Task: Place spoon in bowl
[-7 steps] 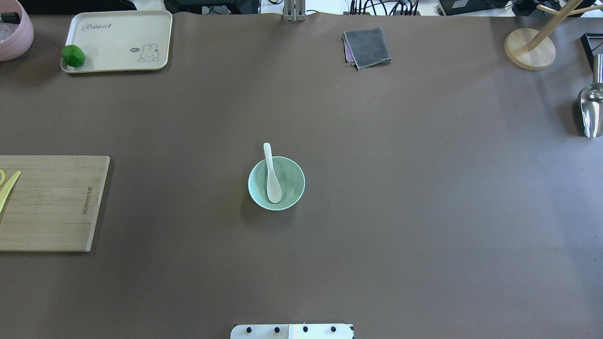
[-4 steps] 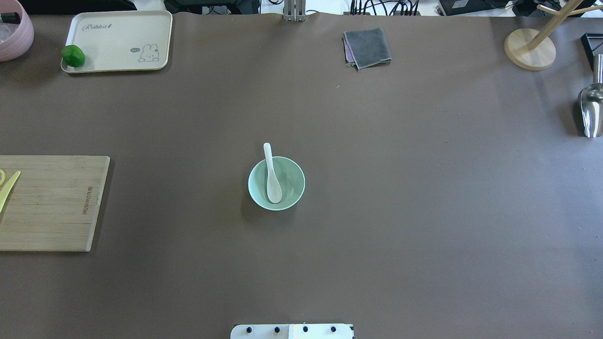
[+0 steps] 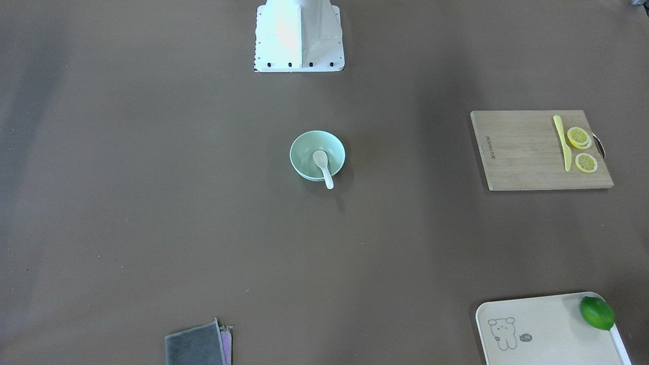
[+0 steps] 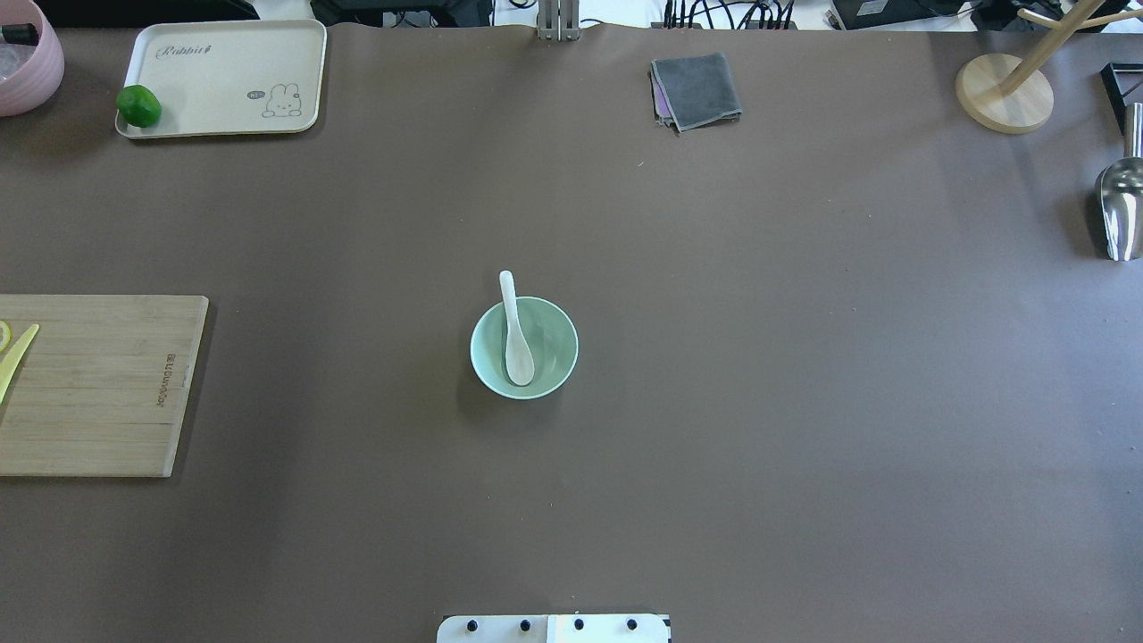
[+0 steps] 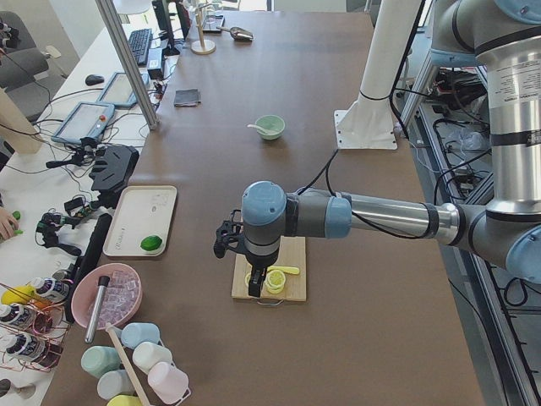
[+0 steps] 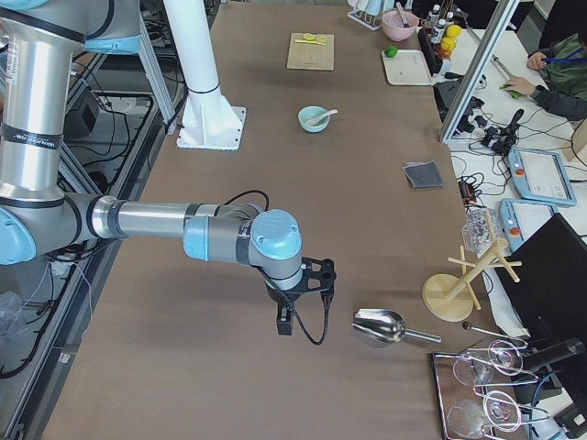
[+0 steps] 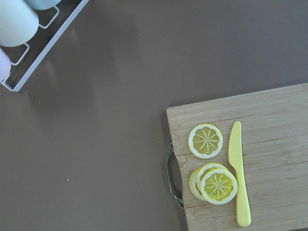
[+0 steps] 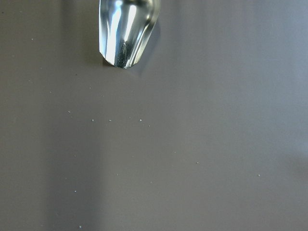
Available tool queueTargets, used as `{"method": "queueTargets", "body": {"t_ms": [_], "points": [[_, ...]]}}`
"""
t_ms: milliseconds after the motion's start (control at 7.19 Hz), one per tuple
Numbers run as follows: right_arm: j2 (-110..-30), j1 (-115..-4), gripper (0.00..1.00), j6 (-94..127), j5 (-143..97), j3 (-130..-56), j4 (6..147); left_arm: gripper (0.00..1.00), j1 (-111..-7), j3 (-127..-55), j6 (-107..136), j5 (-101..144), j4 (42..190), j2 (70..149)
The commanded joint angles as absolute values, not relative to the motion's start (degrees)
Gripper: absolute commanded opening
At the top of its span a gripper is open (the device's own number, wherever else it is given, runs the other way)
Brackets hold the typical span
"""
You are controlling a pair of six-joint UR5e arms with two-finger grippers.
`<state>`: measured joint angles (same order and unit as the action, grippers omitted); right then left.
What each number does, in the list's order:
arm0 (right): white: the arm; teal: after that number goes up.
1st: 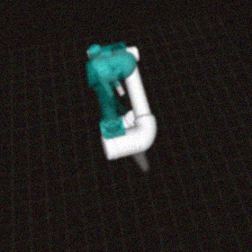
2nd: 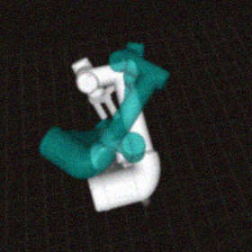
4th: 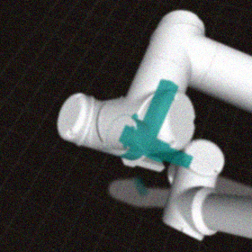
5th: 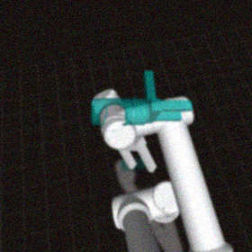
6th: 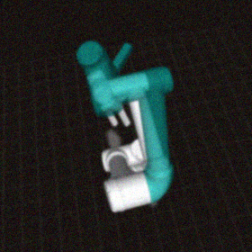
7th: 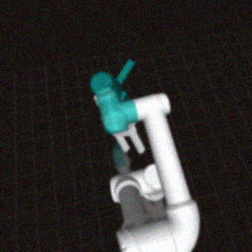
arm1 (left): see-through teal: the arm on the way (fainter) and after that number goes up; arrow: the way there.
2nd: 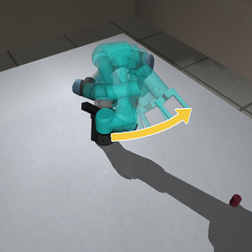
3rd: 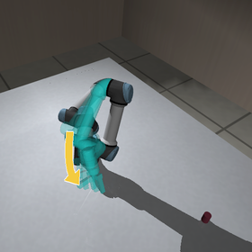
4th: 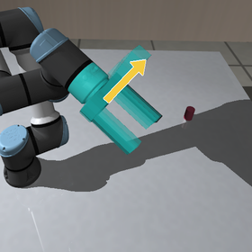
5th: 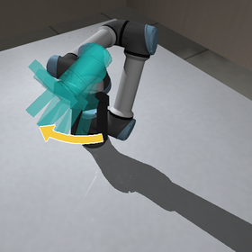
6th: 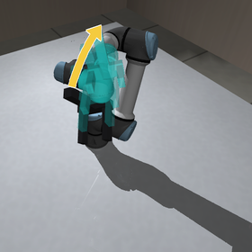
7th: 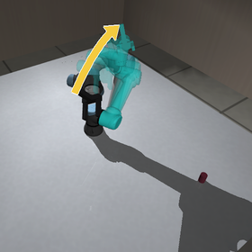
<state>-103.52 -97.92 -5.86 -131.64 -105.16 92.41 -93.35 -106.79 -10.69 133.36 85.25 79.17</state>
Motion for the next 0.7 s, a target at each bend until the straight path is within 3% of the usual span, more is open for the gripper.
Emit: {"method": "queueTargets", "body": {"t_ms": [0, 557], "points": [[-103.7, -97.9, 1.00, -6.0, -136.2, -105.1, 92.5, 0.98, -93.5, -106.3, -10.9, 132.8, 85.3, 79.3], [-104.1, -97.9, 1.00, -6.0, -136.8, -104.9, 92.5, 0.98, -93.5, -107.2, -10.9, 132.8, 85.5, 79.2]]}}
